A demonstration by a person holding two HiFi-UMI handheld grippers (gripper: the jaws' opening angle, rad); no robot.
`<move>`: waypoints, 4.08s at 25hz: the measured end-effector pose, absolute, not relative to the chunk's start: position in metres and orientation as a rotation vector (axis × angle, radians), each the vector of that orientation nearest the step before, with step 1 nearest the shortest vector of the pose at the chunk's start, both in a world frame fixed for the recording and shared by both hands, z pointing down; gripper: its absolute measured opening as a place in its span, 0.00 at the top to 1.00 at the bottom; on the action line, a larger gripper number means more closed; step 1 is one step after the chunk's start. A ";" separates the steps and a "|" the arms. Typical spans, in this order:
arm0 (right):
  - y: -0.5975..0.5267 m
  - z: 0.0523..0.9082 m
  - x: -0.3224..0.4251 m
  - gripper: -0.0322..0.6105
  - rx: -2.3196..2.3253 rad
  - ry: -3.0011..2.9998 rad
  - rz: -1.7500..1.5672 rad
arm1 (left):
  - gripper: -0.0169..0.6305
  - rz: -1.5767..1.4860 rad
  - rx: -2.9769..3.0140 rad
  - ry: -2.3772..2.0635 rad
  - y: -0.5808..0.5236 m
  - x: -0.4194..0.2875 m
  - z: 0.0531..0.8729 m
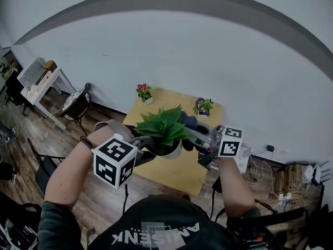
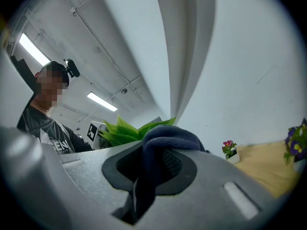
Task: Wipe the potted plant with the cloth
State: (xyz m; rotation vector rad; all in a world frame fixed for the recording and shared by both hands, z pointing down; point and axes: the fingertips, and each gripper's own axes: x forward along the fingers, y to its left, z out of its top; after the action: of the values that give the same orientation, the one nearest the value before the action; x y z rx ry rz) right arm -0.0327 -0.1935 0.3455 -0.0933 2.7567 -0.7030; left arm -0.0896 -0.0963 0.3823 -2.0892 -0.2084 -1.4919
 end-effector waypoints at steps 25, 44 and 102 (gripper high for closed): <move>-0.116 0.358 -0.021 0.87 -0.452 2.814 -0.543 | 0.95 -1.474 -2.070 -0.282 -0.113 -0.085 0.401; -0.090 0.372 -0.061 0.87 -0.520 2.873 -0.533 | 0.95 -1.554 -2.069 -0.226 -0.126 -0.066 0.405; -0.173 0.363 -0.022 0.87 -0.098 2.716 -0.656 | 0.95 -1.561 -2.239 -0.085 -0.089 -0.080 0.361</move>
State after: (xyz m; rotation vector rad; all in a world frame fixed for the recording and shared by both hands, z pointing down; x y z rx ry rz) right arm -0.0217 -0.1733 0.3626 -0.0981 2.7160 -0.6557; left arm -0.0798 -0.0893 0.3614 -2.2389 -0.0851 -1.5606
